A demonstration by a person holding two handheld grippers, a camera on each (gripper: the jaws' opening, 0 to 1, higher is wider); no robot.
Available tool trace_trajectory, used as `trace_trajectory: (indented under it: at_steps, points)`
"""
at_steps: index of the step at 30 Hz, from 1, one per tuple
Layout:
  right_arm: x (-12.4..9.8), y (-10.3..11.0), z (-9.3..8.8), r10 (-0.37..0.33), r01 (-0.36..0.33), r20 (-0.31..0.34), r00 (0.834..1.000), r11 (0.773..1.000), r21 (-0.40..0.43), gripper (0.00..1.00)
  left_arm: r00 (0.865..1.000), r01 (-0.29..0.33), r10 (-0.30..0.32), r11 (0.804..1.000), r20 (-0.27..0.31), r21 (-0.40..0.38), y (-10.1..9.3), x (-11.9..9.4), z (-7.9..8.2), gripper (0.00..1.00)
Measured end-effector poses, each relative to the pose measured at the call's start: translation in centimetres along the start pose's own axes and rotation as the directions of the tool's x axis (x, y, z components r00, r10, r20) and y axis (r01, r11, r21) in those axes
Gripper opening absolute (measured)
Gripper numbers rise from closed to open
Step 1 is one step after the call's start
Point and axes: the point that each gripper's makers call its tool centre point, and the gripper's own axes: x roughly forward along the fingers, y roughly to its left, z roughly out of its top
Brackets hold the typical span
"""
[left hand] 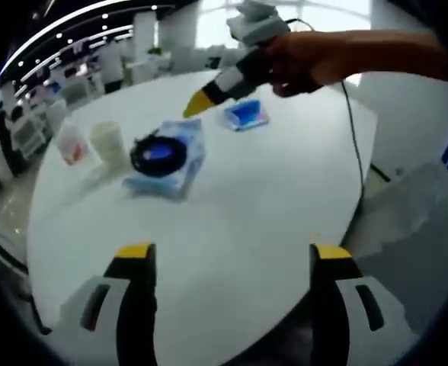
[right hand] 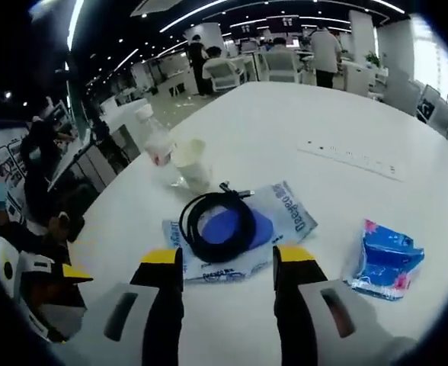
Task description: Arrange the tabletop items into an orderly group along one side of the table until the central work area is clear of visible clutter.
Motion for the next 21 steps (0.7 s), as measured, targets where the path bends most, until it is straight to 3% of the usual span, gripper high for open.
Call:
trace_trajectory:
  at_steps: [21]
  points:
    - [8.2, -1.3, 2.1, 0.014, -0.022, -0.103, 0.995, 0.997, -0.072, 0.47, 0.998, -0.057, 0.056, 0.997, -0.02, -0.049, 1.8, -0.2, -0.6, 0.79]
